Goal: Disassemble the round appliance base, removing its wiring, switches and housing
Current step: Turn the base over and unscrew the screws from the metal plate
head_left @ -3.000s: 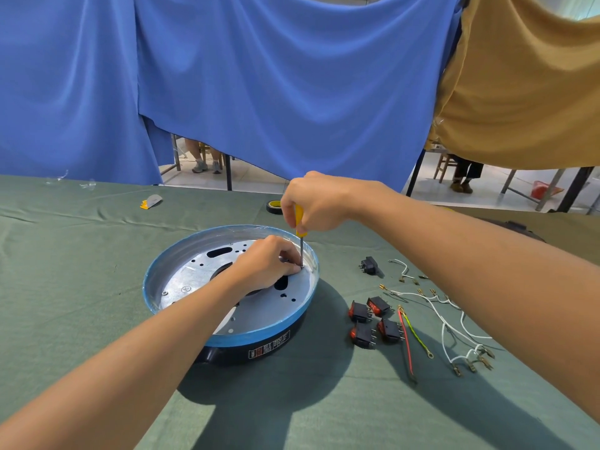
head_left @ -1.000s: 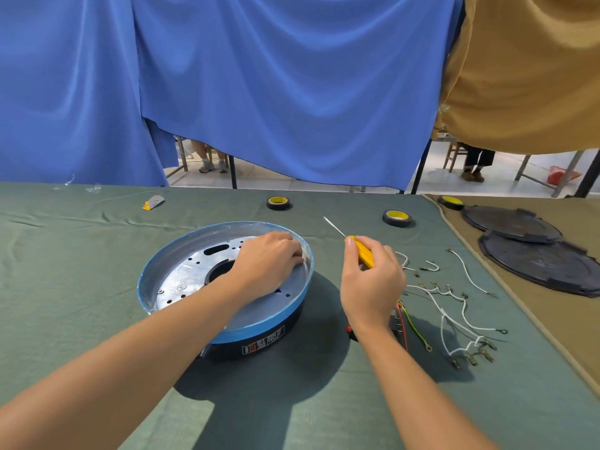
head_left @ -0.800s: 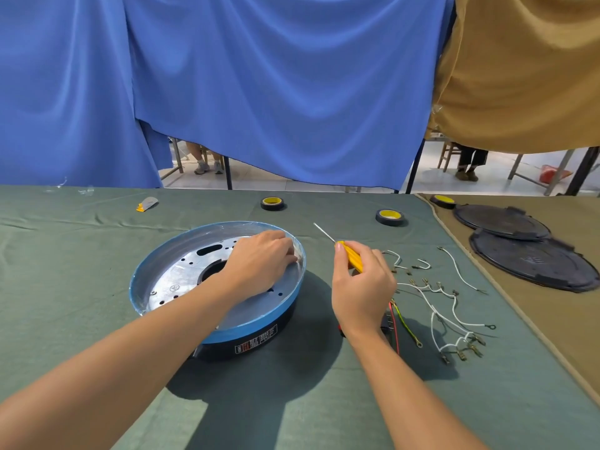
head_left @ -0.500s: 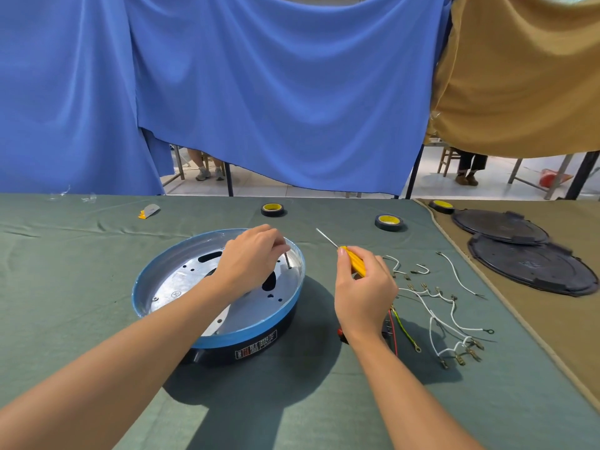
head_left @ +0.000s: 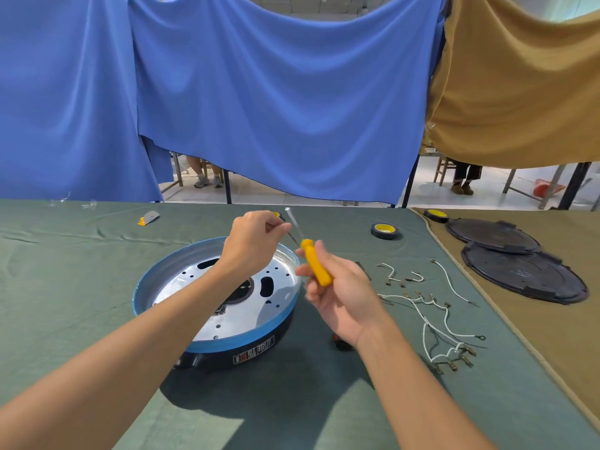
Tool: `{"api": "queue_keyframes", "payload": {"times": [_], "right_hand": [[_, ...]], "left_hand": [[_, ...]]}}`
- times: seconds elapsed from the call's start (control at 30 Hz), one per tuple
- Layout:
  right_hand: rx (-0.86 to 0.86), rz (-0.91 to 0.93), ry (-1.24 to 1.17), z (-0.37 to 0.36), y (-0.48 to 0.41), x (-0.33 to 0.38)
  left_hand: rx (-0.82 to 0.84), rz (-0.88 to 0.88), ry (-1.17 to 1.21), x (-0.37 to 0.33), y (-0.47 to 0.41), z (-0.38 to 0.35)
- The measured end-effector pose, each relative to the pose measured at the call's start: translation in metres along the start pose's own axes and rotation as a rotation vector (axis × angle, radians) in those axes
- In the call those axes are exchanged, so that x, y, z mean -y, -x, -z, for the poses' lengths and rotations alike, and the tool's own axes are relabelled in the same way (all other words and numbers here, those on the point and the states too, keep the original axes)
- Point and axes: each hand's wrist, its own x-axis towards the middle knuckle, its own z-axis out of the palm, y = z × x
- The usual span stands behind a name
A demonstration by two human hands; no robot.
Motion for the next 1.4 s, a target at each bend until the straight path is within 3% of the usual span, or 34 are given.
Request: {"api": "queue_keyframes", "payload": {"times": [0.1,0.23,0.27,0.37,0.47,0.73,0.87,1.1,1.23,1.4], "right_hand": [[0.153,0.033,-0.064,-0.007,0.006,0.009],[0.085,0.201,-0.171,0.003,0.004,0.029],[-0.001,0.250,-0.060,0.006,0.002,0.032],[-0.251,0.363,0.649,0.011,-0.004,0.031],[-0.220,0.326,0.926,0.013,-0.010,0.028],[-0.177,0.226,1.043,0.013,-0.019,0.024],[-0.269,0.189,1.104,0.023,-0.031,0.025],[-0.419,-0.024,1.421,0.039,-0.075,0.008],[-0.535,-0.043,1.614,0.040,-0.085,-0.003],[-0.534,0.003,1.725,0.044,-0.085,-0.015]], "left_hand": [[0.004,0.018,0.039,-0.003,0.003,0.006],[0.054,0.048,0.113,-0.005,0.009,0.012],[0.079,0.051,0.130,-0.006,0.010,0.013],[0.131,0.038,0.158,-0.010,0.013,0.011],[0.154,0.005,0.153,-0.014,0.016,0.007],[0.208,-0.008,0.126,-0.011,0.017,-0.007],[0.218,0.023,0.000,0.008,0.019,-0.007],[0.248,0.061,-0.180,0.031,0.026,-0.009],[0.305,-0.020,-0.328,0.033,0.029,-0.010],[0.323,-0.044,-0.356,0.032,0.029,-0.012]]}}
